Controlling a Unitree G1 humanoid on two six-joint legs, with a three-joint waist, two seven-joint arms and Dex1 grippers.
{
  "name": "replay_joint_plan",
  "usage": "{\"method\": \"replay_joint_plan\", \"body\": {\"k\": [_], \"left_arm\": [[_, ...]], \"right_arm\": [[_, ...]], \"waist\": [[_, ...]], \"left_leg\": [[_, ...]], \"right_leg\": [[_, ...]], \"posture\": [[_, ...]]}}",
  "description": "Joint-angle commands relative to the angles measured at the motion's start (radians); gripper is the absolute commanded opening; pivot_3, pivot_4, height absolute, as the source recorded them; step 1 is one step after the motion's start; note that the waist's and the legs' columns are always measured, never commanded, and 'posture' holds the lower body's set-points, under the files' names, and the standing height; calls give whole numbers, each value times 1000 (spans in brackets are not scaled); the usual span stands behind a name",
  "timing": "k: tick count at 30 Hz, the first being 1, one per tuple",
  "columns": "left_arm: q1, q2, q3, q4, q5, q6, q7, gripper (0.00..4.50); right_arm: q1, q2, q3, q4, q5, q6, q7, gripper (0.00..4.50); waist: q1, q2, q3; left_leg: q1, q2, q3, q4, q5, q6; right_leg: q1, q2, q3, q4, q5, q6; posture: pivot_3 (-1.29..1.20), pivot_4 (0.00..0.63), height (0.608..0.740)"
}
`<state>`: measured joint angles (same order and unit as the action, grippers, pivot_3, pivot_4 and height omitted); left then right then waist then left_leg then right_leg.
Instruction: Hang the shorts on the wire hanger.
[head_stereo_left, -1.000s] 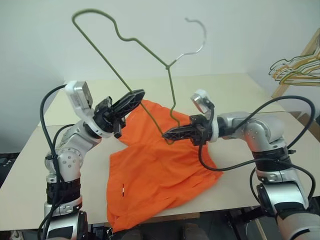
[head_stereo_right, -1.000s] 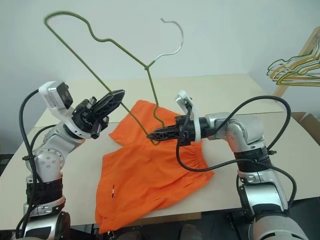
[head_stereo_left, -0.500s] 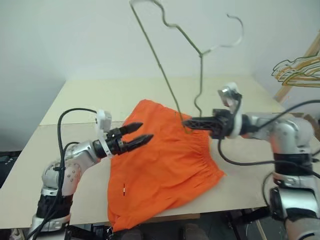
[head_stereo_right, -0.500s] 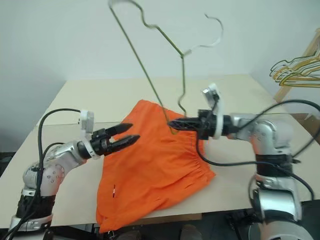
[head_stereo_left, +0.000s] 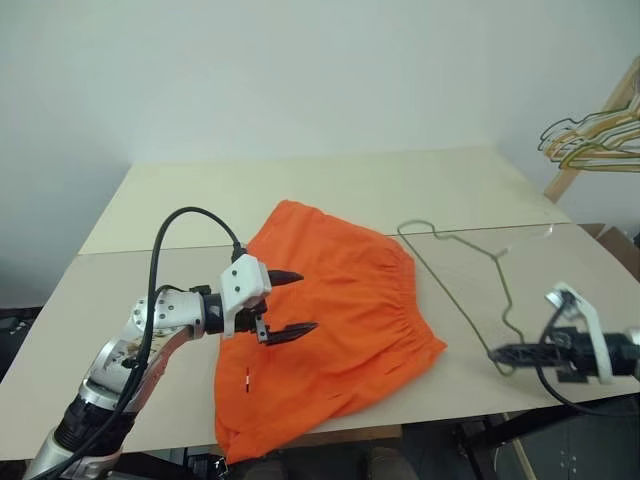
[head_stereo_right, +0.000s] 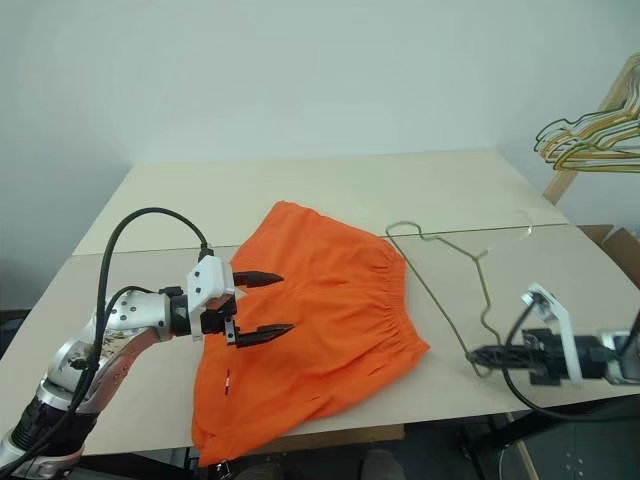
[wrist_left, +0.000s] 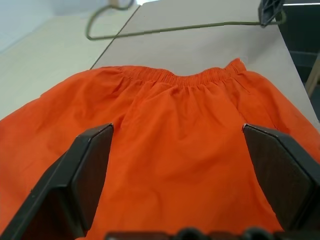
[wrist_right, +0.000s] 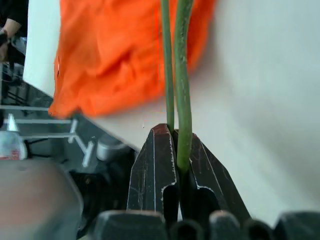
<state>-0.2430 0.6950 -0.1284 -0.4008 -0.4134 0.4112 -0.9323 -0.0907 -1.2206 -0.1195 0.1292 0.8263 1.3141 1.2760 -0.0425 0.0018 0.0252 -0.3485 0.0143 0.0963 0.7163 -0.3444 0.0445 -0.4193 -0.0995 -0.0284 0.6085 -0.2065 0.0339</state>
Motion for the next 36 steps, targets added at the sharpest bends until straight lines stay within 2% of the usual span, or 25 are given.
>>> {"method": "replay_joint_plan", "body": {"k": [1, 8, 17, 26, 32, 36], "left_arm": [[-15, 11, -1, -24, 14, -27, -23, 4489], [-21, -11, -17, -28, 59, -26, -2, 4489], [-9, -28, -8, -84, 45, 18, 20, 4489], [17, -19, -12, -86, 68, 19, 30, 4489], [11, -31, 2, -90, 44, 39, 39, 4489], [9, -25, -23, -84, 74, 23, 34, 4489]], "right_arm": [[40, -85, 7, 40, -14, -17, 98, 0], [-14, -177, 141, 118, -73, -23, 237, 0], [-171, -123, 326, 165, -157, -12, 273, 0], [-233, -101, 401, 186, -187, -28, 327, 0], [-224, -125, 416, 143, -135, -71, 338, 0], [-264, -92, 460, 159, -146, -74, 338, 0]], "waist": [[-4, 0, 0], [-26, 0, -1], [-24, -1, -1], [-5, 0, -1], [2, 0, -1], [2, 0, -1]], "left_leg": [[0, 0, 1, 0, 0, 0], [7, 0, 11, 0, -6, 9], [11, 0, 15, 0, -4, 6], [11, 0, 16, 0, -3, 5], [11, 0, 16, 0, -3, 5], [11, 0, 16, 0, -3, 5]], "right_leg": [[0, 0, 1, 0, 0, 0], [1, 1, 13, 1, 0, 2], [1, 1, 17, 1, 0, 3], [1, 1, 17, 2, 0, 3], [0, 1, 17, 2, 0, 3], [0, 1, 17, 1, 0, 3]], "posture": [[-113, 0, 740], [-111, 0, 740], [-76, 0, 740], [-57, 0, 740], [-48, 0, 740], [-47, 0, 740]]}}
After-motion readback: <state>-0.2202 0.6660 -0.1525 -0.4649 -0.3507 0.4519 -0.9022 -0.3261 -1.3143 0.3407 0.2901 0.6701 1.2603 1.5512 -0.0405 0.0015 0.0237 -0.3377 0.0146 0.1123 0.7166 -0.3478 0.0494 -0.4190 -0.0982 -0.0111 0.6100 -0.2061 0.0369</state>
